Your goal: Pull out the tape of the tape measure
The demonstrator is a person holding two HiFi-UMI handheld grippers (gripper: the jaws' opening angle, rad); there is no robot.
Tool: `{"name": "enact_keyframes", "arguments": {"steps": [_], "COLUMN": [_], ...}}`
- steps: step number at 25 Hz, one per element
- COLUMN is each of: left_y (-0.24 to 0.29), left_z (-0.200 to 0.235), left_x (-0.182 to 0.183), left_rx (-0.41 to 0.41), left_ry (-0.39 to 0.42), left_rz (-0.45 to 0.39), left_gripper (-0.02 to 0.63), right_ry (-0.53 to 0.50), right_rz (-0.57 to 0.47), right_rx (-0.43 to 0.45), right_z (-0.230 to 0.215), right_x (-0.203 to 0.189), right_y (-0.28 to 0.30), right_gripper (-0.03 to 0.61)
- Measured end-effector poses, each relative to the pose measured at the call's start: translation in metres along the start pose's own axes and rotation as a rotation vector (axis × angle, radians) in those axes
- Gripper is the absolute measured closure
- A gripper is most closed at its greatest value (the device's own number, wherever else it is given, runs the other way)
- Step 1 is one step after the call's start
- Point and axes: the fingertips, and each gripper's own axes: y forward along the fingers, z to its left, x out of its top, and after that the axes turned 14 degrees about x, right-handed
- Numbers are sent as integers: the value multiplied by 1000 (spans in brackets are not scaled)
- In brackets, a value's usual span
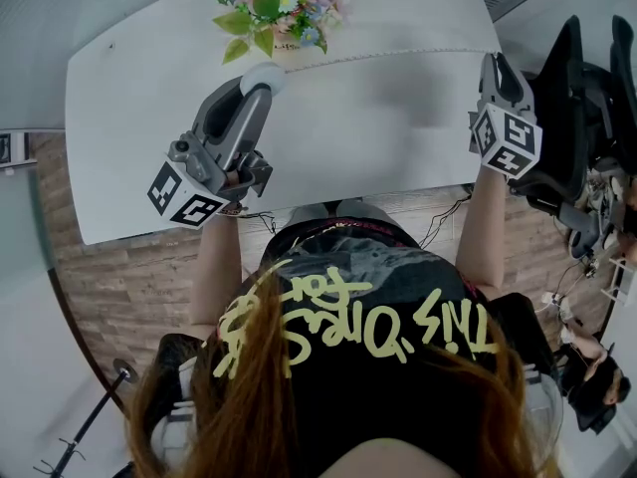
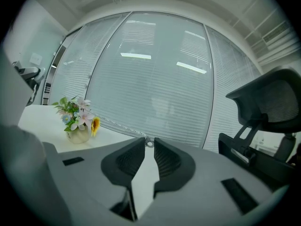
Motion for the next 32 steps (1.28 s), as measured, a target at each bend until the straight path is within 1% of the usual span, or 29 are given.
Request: {"name": "enact_keyframes", "arguments": {"steps": [8, 13, 23, 32], "left_y": [-1, -2, -4, -5], "left_z": [2, 4, 14, 20], "left_x": [-1, 0, -1, -5], "left_rx": [2, 10, 53, 79], "left_ry": [0, -16, -69, -74], "left_rz": [2, 2, 6, 22], "left_gripper": [552, 552, 552, 552], "right_ry": [4, 8, 24, 29], "right_rz": [0, -5, -3, 0], "right_rx": [-18, -28, -12, 2], "right_z": [-8, -12, -5, 3], "right_x": [-3, -2, -6, -8], "right_y": [-1, -3, -5, -6], "right_gripper": [514, 514, 514, 514]}}
